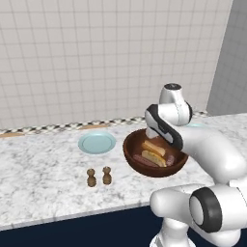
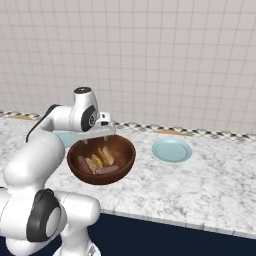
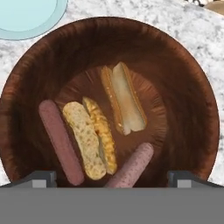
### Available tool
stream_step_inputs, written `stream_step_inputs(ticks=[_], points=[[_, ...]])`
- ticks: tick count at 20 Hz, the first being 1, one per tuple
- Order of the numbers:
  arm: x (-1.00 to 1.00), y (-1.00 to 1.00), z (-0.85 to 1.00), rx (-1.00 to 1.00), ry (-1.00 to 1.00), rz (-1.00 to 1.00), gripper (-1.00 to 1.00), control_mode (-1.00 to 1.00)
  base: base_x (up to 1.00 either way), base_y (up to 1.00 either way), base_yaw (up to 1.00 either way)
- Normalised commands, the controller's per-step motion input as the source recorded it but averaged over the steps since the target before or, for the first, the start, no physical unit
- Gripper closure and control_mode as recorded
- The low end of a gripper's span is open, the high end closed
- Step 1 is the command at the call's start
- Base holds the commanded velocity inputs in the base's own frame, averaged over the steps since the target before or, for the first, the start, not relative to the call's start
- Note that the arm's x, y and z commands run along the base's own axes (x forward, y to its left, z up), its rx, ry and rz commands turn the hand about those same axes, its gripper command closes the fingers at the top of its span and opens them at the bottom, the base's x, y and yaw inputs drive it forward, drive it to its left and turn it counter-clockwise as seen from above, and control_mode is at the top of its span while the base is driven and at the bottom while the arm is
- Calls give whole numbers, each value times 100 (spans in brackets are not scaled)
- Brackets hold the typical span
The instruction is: Place one bun and one sausage from the bowl on each plate.
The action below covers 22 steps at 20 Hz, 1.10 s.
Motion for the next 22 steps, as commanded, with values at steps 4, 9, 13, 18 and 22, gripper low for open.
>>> stream_step_inputs(ticks=[4, 9, 13, 18, 22], points=[[19, -1, -58, 4, 0, 0, -100, -100, 0, 0, 0], [29, 0, -49, 3, 0, 0, -100, -100, 0, 0, 0], [30, 0, -34, 0, 0, 0, -100, -100, 0, 0, 0], [30, 0, -32, 0, 1, 0, -100, -100, 0, 0, 0], [27, 0, -31, 0, 2, 0, -100, -100, 0, 0, 0]])
